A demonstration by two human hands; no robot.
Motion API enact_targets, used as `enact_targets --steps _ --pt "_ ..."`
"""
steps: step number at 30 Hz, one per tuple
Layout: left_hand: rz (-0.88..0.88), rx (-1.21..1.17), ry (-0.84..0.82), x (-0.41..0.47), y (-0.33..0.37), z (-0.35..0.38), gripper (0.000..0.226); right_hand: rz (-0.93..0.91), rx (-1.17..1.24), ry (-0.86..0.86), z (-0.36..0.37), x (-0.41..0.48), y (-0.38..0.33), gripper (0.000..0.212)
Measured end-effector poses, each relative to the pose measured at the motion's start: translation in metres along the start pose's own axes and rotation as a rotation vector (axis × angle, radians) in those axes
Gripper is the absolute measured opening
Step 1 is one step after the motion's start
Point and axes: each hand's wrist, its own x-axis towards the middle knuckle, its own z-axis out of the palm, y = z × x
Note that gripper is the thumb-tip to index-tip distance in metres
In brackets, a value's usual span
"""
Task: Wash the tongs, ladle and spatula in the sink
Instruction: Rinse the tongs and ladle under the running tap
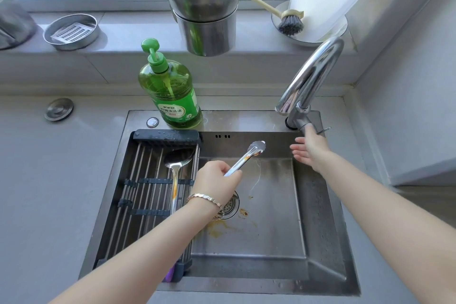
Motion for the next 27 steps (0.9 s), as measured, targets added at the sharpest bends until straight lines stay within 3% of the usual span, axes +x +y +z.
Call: enact_targets --steps 5,8,12,16,22,25,27 --pt "0.018 -0.031 0.013 -0.006 0.004 0.004 0.026 -0.043 0.270 -0.552 0.041 -0.067 0.028 0.004" --pt "0.060 -0.030 0.037 -0.013 0.001 0.004 0.030 -0.029 0.345 -0.476 0.058 -0.082 0.040 0.005" --pt "0.156 0.059 0.064 -0.019 -0.002 0.000 0.027 0.022 0.439 -0.327 0.065 -0.080 0.038 0.026" --pt "0.141 0.045 0.091 -0.019 -0.005 -0.004 0.039 -0.054 0.432 -0.496 0.065 -0.091 0.046 0.003" --pt "0.156 -0.033 0.015 -0.025 -0.006 0.003 0.028 0.008 0.424 -0.327 0.054 -0.077 0.033 0.026" --pt "0.126 -0.074 0.030 -0.027 -0.009 0.005 0.033 -0.043 0.421 -0.366 0.054 -0.077 0.037 0.007" --pt "0.134 -0.053 0.041 -0.028 -0.014 0.004 0.034 -0.054 0.372 -0.403 0.050 -0.077 0.038 0.008"
